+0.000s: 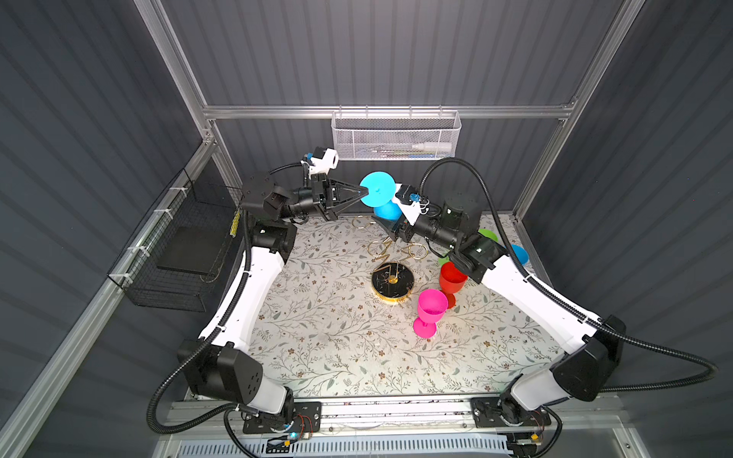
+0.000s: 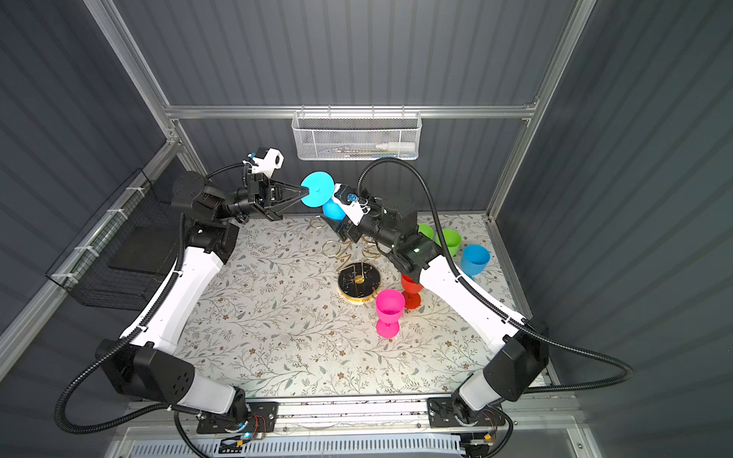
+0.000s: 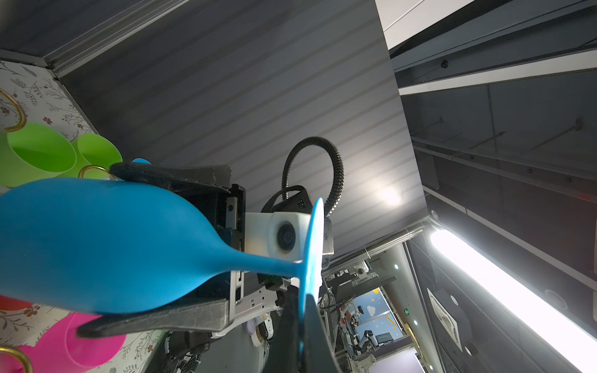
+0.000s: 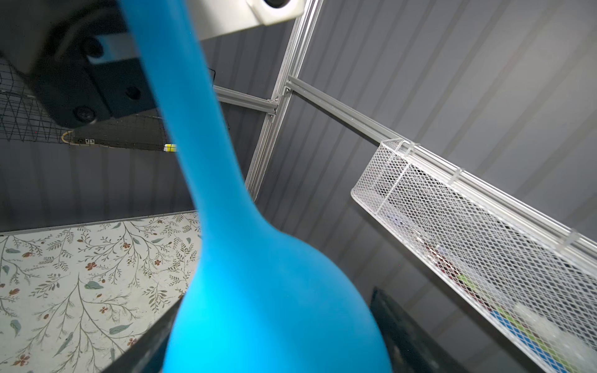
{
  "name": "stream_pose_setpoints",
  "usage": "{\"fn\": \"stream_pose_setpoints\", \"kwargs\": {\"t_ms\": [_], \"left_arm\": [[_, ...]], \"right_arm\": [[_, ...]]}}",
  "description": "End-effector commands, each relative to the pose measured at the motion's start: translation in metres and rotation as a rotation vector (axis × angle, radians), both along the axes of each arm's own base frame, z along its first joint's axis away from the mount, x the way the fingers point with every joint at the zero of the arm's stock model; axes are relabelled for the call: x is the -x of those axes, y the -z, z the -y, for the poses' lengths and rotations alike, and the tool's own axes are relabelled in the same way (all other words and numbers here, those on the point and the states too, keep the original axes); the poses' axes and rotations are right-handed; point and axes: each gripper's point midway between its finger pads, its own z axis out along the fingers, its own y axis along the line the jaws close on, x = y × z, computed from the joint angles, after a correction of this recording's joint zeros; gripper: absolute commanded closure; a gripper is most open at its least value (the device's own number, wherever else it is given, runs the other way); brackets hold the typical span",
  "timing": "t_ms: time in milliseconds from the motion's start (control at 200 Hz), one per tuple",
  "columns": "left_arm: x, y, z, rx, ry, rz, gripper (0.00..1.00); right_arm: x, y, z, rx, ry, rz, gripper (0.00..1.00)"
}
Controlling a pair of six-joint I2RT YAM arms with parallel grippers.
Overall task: Take the wine glass off the wine glass rack
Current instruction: Pass the wine glass.
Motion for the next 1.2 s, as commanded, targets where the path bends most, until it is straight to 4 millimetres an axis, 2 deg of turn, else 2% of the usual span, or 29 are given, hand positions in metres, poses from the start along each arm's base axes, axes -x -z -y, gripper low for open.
{"fn": "stream_pose_setpoints", "kwargs": {"t_ms": [0, 315, 420, 580, 695, 880, 1015, 1056, 1191], "left_arm": [[0.008, -0.02, 0.0, 0.026, 0.009, 0.09, 1.0], [-0.002, -0.02, 0.002, 0.039, 0.013, 0.102, 1.0], [-0.006, -0.019, 0.003, 0.039, 0.014, 0.107, 0.88], [-0.013, -0.018, 0.004, 0.044, 0.011, 0.111, 0.58], [-0.012, -0.025, 0.004, 0.055, 0.01, 0.162, 0.5], [-0.018, -0.038, 0.002, 0.077, -0.089, 0.374, 0.47], [-0.047, -0.016, -0.003, -0.036, -0.321, 0.56, 0.44], [-0.054, -0.009, -0.005, -0.066, -0.376, 0.616, 0.44], [-0.067, 0.006, -0.007, -0.11, -0.455, 0.812, 0.43]], "right_arm": [[0.01, -0.009, 0.005, -0.024, -0.011, 0.003, 0.25], [0.017, -0.009, 0.009, -0.033, -0.016, -0.031, 0.34], [0.02, -0.008, 0.012, -0.04, -0.017, -0.059, 0.38], [0.027, -0.004, 0.016, -0.048, -0.015, -0.095, 0.43], [0.029, -0.004, 0.022, -0.059, 0.006, -0.137, 0.46], [0.046, -0.013, 0.038, -0.09, 0.028, -0.277, 0.51], [0.061, -0.007, 0.051, -0.083, 0.057, -0.444, 0.55], [0.066, 0.0, 0.057, -0.073, 0.076, -0.506, 0.56], [0.08, 0.007, 0.076, -0.11, 0.09, -0.666, 0.57]]}}
